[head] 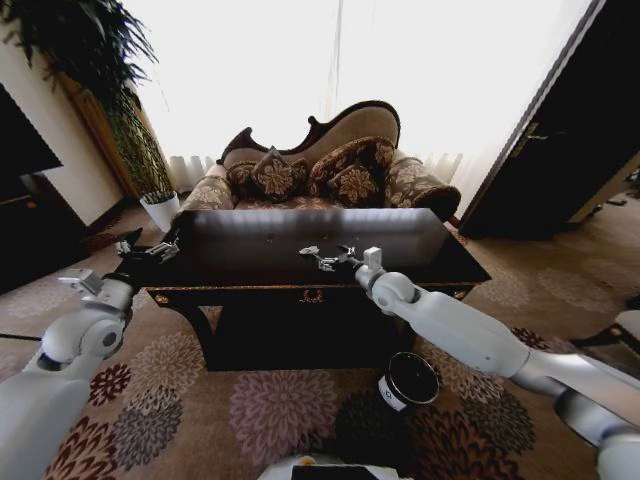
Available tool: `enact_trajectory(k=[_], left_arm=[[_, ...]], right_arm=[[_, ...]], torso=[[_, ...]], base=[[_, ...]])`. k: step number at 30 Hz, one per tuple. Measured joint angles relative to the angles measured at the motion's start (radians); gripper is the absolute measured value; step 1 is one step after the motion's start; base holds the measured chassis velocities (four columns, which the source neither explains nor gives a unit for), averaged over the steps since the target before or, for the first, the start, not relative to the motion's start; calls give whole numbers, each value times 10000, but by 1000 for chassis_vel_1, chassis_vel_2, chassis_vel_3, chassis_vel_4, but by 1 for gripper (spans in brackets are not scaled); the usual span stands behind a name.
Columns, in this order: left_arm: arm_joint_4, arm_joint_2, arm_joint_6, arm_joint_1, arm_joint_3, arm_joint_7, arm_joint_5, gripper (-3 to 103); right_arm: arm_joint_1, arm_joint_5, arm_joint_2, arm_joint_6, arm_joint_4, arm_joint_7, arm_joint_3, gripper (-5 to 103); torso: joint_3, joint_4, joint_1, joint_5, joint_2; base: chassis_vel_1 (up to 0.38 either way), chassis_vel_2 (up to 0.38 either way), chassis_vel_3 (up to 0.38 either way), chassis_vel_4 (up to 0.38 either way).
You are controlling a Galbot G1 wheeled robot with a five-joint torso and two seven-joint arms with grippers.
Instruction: Move to the front of the table and place the trash on the table into the trash bin.
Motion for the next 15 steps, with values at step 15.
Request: enact_trajectory(k=[15], left_arm=[[0, 0, 0, 0, 0, 0, 0, 100]], right_arm=[[616, 117, 590, 111, -1016, -286, -906, 100]], torso=[[-2, 2, -1, 0, 1]], base=[[0, 0, 0, 0]])
